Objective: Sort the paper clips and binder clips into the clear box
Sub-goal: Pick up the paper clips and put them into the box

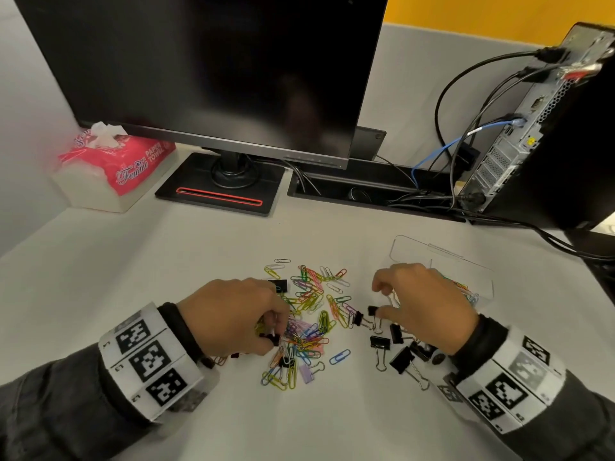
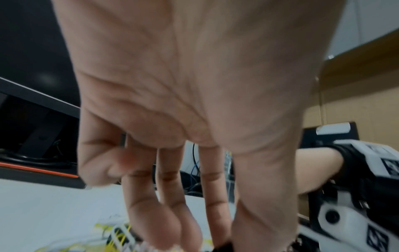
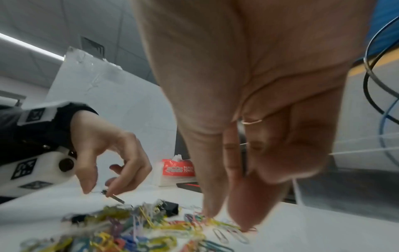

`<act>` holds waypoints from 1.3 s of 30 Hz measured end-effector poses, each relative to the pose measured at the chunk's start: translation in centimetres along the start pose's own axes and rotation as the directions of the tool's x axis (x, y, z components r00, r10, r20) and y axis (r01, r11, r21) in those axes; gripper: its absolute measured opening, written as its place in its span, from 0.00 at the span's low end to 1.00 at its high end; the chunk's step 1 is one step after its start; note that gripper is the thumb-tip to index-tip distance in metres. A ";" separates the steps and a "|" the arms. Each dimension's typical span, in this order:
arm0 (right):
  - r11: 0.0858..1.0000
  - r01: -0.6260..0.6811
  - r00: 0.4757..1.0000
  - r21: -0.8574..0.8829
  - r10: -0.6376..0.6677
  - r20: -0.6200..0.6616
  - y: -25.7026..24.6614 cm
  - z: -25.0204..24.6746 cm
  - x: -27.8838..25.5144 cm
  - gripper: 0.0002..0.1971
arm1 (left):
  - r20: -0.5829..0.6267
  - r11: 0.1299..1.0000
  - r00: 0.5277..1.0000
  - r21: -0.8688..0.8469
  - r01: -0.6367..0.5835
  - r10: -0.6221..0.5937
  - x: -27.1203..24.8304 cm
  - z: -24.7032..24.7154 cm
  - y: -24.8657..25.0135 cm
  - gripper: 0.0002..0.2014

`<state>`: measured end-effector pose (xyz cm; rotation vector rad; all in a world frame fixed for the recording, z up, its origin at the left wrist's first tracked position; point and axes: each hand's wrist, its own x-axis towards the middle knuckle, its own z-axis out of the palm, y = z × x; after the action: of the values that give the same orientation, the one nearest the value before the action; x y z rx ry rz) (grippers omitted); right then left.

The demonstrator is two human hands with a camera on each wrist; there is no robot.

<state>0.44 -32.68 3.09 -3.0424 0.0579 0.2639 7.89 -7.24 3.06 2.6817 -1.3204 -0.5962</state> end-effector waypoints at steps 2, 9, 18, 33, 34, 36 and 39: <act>0.986 0.115 0.993 0.117 -0.113 -0.031 -0.9 -0.4 -0.1 0.13 | 0.018 0.997 1.000 -0.078 -0.012 0.014 -0.3 -0.8 -0.2 0.09; 0.798 0.289 0.945 0.528 -0.326 -0.024 -5.2 0.3 0.1 0.14 | -0.180 0.926 0.978 -0.341 -0.165 0.108 -0.3 -1.7 -0.4 0.05; 0.837 0.228 0.970 0.497 -0.237 -0.046 -3.5 -0.4 -0.3 0.08 | -0.207 0.896 0.978 -0.432 -0.102 0.012 -0.2 -1.6 -0.8 0.09; 0.973 0.149 0.988 0.179 -0.153 0.009 -3.7 -1.4 2.1 0.05 | 0.102 0.965 0.963 0.111 0.237 -0.248 -0.4 0.7 -0.5 0.11; 0.956 0.202 0.979 0.214 -0.202 -0.021 -4.6 -1.1 3.4 0.06 | 0.099 0.967 0.964 0.094 0.236 -0.245 -0.3 0.8 -0.6 0.11; 0.926 0.274 0.961 0.259 -0.274 -0.039 -6.2 -0.3 6.1 0.10 | 0.101 0.970 0.966 0.068 0.233 -0.239 -0.2 0.9 -0.7 0.13; 0.926 0.299 0.950 0.232 -0.312 0.020 -8.1 0.8 8.7 0.15 | 0.095 0.970 0.968 0.086 0.226 -0.234 -0.1 1.2 -0.9 0.14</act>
<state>9.26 -24.77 1.45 -2.7607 -0.3625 0.2950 8.03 -6.51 1.79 2.9271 -1.0796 -0.7338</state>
